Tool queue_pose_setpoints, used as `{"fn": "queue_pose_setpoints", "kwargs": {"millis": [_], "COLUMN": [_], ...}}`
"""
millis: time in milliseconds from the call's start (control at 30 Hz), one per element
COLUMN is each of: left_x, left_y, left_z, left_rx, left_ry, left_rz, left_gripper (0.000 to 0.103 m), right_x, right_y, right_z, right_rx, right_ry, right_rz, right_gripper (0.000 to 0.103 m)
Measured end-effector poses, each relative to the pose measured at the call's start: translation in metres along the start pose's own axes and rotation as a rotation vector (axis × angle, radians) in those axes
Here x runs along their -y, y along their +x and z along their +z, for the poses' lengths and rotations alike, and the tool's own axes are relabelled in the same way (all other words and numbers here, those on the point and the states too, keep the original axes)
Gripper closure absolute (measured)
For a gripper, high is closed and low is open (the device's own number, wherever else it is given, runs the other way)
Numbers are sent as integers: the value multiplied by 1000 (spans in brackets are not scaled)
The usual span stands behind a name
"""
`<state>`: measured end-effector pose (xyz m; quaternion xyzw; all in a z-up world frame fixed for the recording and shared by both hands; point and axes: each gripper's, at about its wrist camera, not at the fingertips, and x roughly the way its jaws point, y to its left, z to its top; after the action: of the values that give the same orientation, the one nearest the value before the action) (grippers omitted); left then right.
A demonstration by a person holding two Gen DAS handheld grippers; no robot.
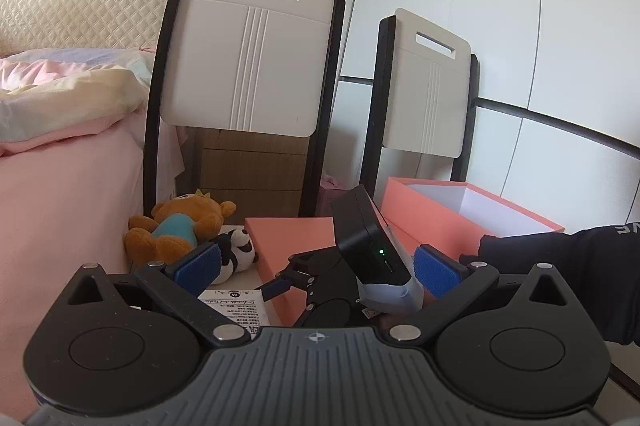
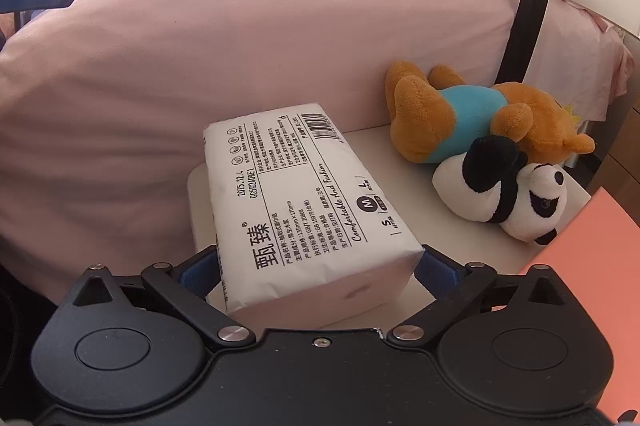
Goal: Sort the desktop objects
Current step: 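Lift the tissue pack with the right tool and carry it over the open shoe box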
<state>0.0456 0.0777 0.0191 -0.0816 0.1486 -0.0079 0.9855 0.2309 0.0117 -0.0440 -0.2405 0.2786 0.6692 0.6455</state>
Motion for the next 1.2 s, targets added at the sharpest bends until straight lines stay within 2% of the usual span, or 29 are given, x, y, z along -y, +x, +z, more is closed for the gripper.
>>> {"fn": "queue_pose_setpoints", "kwargs": {"millis": [467, 767, 1200], "left_x": [4, 6, 7], "left_y": [-1, 0, -1], "left_z": [-3, -5, -4], "left_rx": [6, 13, 16], "left_ry": [20, 34, 45], "left_rz": [-15, -17, -16], "left_gripper": [0, 0, 0], "right_x": [-14, -1, 20], "right_y": [-19, -58, -111], "right_z": [-7, -11, -14], "right_rx": [70, 157, 192], "right_ry": [-2, 75, 182], "right_rz": [-120, -218, -352], "right_gripper": [12, 14, 16]}}
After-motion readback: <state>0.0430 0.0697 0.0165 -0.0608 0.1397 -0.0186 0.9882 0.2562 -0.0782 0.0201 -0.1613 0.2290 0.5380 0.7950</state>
